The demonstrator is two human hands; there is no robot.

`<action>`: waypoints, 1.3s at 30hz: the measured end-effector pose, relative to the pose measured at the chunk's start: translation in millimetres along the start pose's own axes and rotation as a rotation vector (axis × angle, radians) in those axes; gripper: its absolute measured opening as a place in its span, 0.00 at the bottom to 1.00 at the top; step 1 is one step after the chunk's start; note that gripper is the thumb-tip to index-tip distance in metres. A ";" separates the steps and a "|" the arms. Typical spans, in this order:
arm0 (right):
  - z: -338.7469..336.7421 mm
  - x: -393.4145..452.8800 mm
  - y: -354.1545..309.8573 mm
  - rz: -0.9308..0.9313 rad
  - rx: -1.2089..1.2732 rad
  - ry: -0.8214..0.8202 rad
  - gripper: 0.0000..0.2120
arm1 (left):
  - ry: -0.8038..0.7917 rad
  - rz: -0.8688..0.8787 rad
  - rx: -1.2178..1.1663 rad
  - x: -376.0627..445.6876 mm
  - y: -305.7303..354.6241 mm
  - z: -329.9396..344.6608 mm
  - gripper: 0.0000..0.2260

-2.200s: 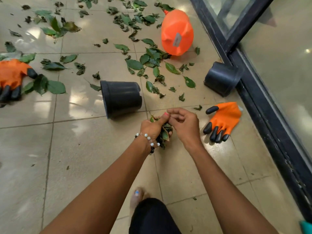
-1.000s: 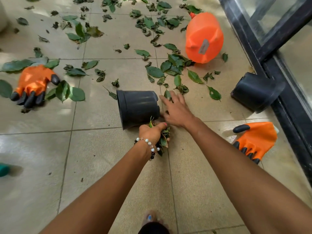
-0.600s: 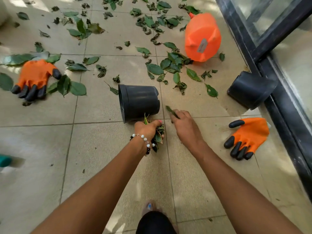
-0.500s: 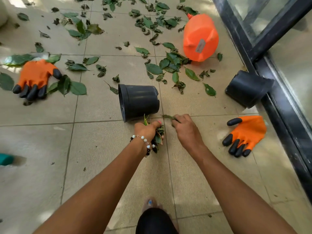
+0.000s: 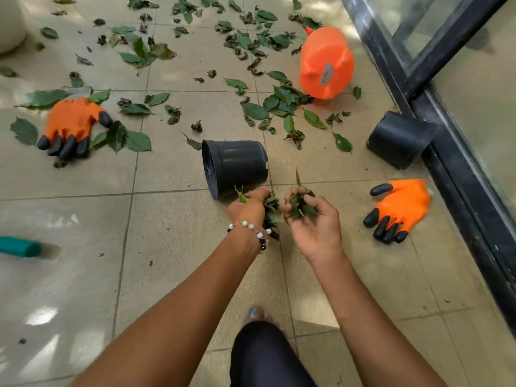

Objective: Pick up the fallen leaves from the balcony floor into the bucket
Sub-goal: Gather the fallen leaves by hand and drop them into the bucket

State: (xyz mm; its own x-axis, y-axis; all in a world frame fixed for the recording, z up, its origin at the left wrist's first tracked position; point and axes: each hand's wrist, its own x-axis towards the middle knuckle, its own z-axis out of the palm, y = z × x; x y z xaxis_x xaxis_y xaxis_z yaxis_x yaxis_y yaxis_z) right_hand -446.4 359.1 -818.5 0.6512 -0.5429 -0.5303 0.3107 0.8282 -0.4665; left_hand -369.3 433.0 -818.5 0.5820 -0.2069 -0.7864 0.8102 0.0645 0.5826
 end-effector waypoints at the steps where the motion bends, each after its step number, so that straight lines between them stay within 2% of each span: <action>1: 6.0 -1.7 5.3 -0.031 0.053 0.033 0.07 | 0.035 0.004 -0.039 -3.4 -1.2 5.6 0.07; 3: 20.2 -3.9 9.6 -0.120 0.093 0.075 0.06 | 0.090 0.023 -0.141 -12.0 0.9 18.0 0.07; 6: 39.9 -8.4 2.0 -0.188 0.074 0.126 0.12 | 0.119 0.061 -0.220 -28.7 14.8 35.5 0.03; 11: 105.7 -15.3 -35.4 -0.177 -0.066 0.336 0.20 | 0.140 0.061 -0.208 -67.8 69.6 66.9 0.03; 14: 153.7 -28.1 -73.6 -0.235 -0.141 0.398 0.21 | 0.112 0.042 -0.196 -106.8 109.9 91.9 0.09; 16: 183.3 -45.4 -100.0 -0.262 -0.209 0.429 0.21 | 0.095 0.018 -0.174 -139.3 137.8 109.6 0.08; 18: 216.5 -66.7 -126.2 -0.300 -0.228 0.401 0.19 | 0.089 -0.012 -0.178 -172.2 170.4 127.1 0.08; 20: 256.0 -88.2 -152.7 -0.330 -0.243 0.371 0.17 | 0.077 -0.043 -0.187 -208.0 208.3 143.2 0.15; 21: 278.5 -99.5 -165.8 -0.331 -0.244 0.355 0.16 | 0.082 -0.047 -0.189 -225.5 227.5 150.1 0.15; 24: 358.2 -135.4 -208.8 -0.315 -0.262 0.272 0.13 | 0.077 -0.042 -0.209 -285.1 293.6 172.6 0.08; 26: 415.2 -157.6 -234.1 -0.290 -0.276 0.221 0.14 | 0.108 -0.036 -0.202 -322.7 343.0 185.1 0.09; 31: 543.7 -209.6 -286.4 -0.183 -0.342 0.155 0.09 | 0.175 -0.003 -0.253 -406.7 453.4 213.6 0.11; 33: 580.4 -220.4 -297.7 -0.191 -0.383 0.105 0.08 | 0.164 0.026 -0.275 -428.4 487.3 217.5 0.11; 36: 622.9 -222.7 -306.2 -0.186 -0.457 0.083 0.11 | 0.197 0.033 -0.348 -439.2 528.4 216.5 0.20; 39: 653.1 -215.9 -306.1 -0.127 -0.465 0.052 0.09 | 0.164 0.051 -0.388 -439.0 556.9 215.6 0.13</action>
State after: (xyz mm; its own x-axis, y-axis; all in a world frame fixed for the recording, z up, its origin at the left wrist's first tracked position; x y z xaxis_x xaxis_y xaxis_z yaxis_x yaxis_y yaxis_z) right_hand -229.8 313.5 -98.9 0.5891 -0.6517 -0.4777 0.0355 0.6115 -0.7905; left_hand -188.6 349.3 -104.6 0.6003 -0.0381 -0.7989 0.7280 0.4397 0.5260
